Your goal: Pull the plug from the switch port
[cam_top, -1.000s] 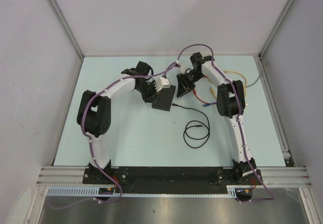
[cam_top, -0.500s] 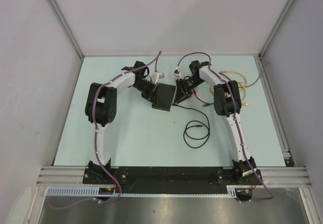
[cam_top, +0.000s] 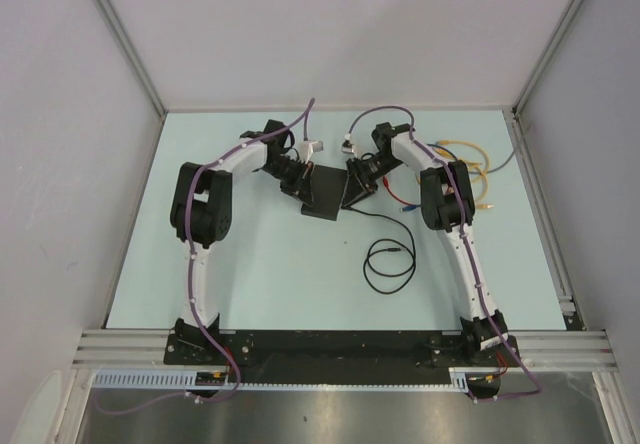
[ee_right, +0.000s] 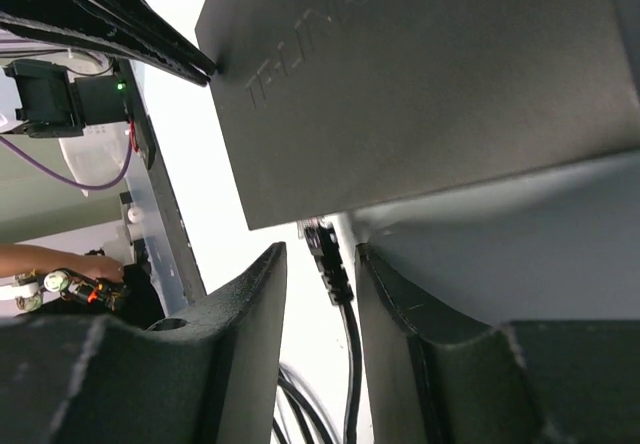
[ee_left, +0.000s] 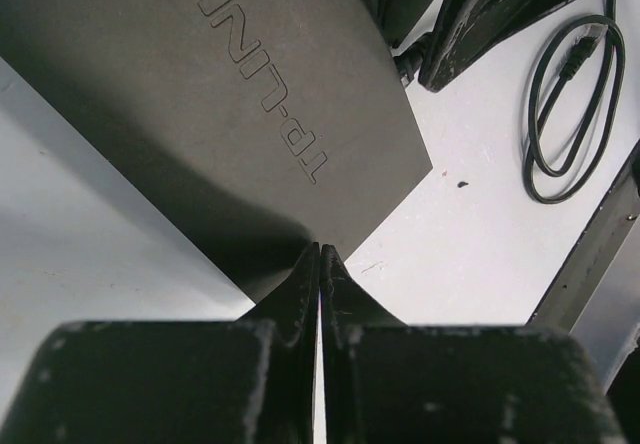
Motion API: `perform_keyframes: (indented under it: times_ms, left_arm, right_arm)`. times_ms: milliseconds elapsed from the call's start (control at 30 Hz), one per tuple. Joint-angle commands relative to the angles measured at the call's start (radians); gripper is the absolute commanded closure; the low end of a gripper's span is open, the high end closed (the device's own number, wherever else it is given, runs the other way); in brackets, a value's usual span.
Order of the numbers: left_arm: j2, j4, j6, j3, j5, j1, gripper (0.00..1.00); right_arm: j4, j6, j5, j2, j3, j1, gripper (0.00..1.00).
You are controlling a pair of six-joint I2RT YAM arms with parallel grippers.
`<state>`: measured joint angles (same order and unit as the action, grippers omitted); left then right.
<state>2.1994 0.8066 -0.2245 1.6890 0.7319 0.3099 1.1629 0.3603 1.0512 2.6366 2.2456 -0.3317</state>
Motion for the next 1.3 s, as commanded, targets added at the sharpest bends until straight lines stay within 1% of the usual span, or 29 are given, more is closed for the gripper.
perform_keyframes:
  times_ms: [0,267,367,433,467,567,767,1067,1267]
  left_arm:
    - [0.010,-0.007,0.017,0.029,0.004,0.005,1.00]
    - [0.008,-0.010,0.017,0.029,0.000,0.005,1.00]
    - [0.008,-0.010,0.016,0.029,-0.002,0.005,1.00]
    - [0.008,-0.012,0.016,0.028,-0.003,0.006,1.00]
    - [0.008,-0.012,0.017,0.028,-0.002,0.005,1.00]
    - [0.008,-0.014,0.016,0.028,-0.002,0.005,1.00]
    - [0.008,-0.017,0.019,0.028,0.000,0.005,1.00]
    - [0.011,-0.023,0.022,0.031,-0.002,0.005,1.00]
    - [0.014,-0.024,0.025,0.032,-0.003,0.005,1.00]
  right_arm:
    - [-0.003,0.012,0.001,0.025,0.042,-0.020,0.62]
    - [-0.023,-0.003,-0.034,0.031,0.042,-0.024,0.65]
    - [-0.020,0.002,-0.039,0.033,0.037,-0.026,0.68]
    - [-0.020,0.006,-0.049,0.031,0.032,-0.027,0.72]
    - [-0.020,0.009,-0.054,0.031,0.031,-0.029,0.76]
    - [-0.020,0.011,-0.072,0.033,0.029,-0.033,0.80]
    - [-0.045,-0.008,-0.166,0.023,0.005,-0.049,0.89]
    - [-0.029,0.020,-0.209,0.019,0.025,-0.029,0.93]
    - [-0.009,0.043,-0.200,-0.004,-0.024,-0.024,0.93]
